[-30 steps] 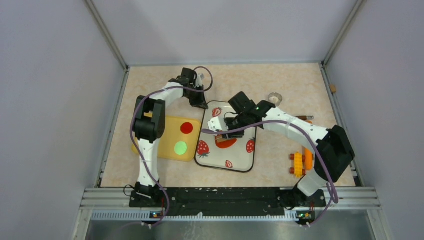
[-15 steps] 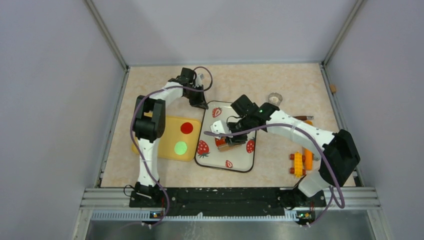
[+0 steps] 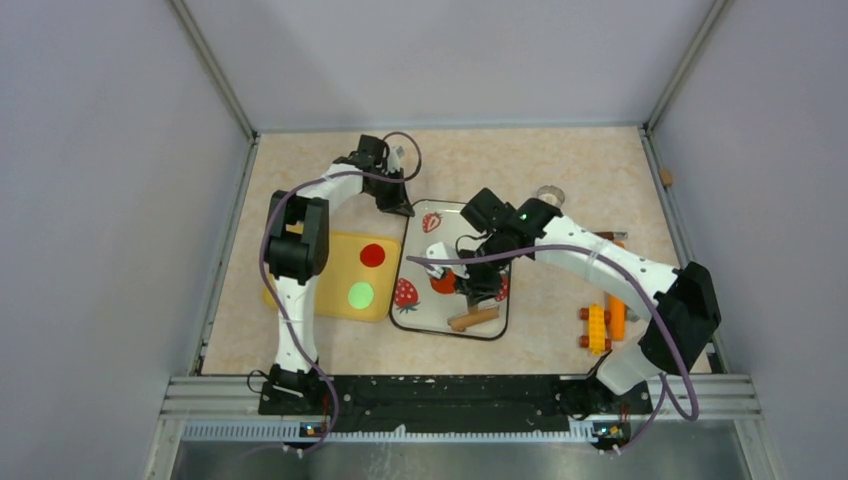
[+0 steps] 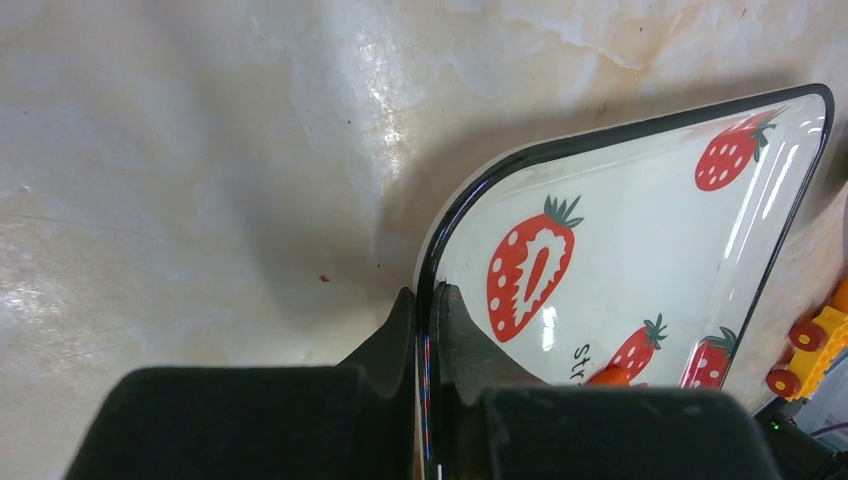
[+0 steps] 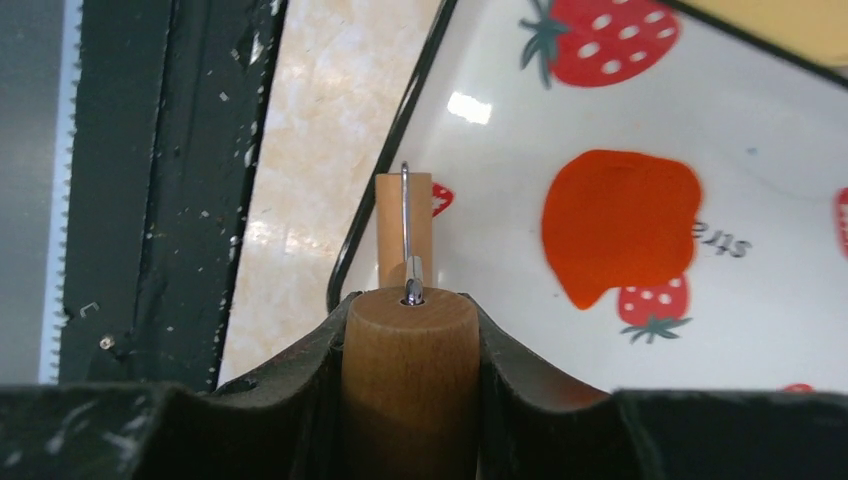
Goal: Roll out the dumpling wrappers from the dough
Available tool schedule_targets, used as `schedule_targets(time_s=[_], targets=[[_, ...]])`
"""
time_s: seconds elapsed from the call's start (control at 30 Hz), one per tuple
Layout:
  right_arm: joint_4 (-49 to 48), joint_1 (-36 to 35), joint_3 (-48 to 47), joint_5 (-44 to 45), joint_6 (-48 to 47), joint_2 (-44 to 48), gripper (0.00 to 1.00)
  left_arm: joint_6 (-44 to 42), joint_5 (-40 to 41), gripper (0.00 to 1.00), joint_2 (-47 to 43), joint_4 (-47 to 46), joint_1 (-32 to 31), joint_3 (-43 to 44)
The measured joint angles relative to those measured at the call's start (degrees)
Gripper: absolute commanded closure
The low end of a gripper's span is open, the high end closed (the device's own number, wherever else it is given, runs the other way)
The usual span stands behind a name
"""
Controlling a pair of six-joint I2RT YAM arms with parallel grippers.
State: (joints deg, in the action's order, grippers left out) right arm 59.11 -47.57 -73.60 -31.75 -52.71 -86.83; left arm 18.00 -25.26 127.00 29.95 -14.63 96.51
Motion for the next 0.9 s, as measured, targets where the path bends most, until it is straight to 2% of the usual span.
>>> schedule_targets(time_s=[0.2,0.5,0.9], targets=[[-4.07,0.0,-4.59,3.39,0.33,-0.07,1.0,0.15,0.02,1.0,-0.37,-1.53,0.7,-0.85],[-18.14,0.02,0.5,8.83,-1.07,-1.16,1.0,0.15,0.11,1.0,-0.87,-2.64,0.74,-1.88],[-19.08,0.15,5.7,5.09,-3.08,-0.44,1.0,0.13,0.2,1.0,-1.07,-2.91,0.74,-2.12]])
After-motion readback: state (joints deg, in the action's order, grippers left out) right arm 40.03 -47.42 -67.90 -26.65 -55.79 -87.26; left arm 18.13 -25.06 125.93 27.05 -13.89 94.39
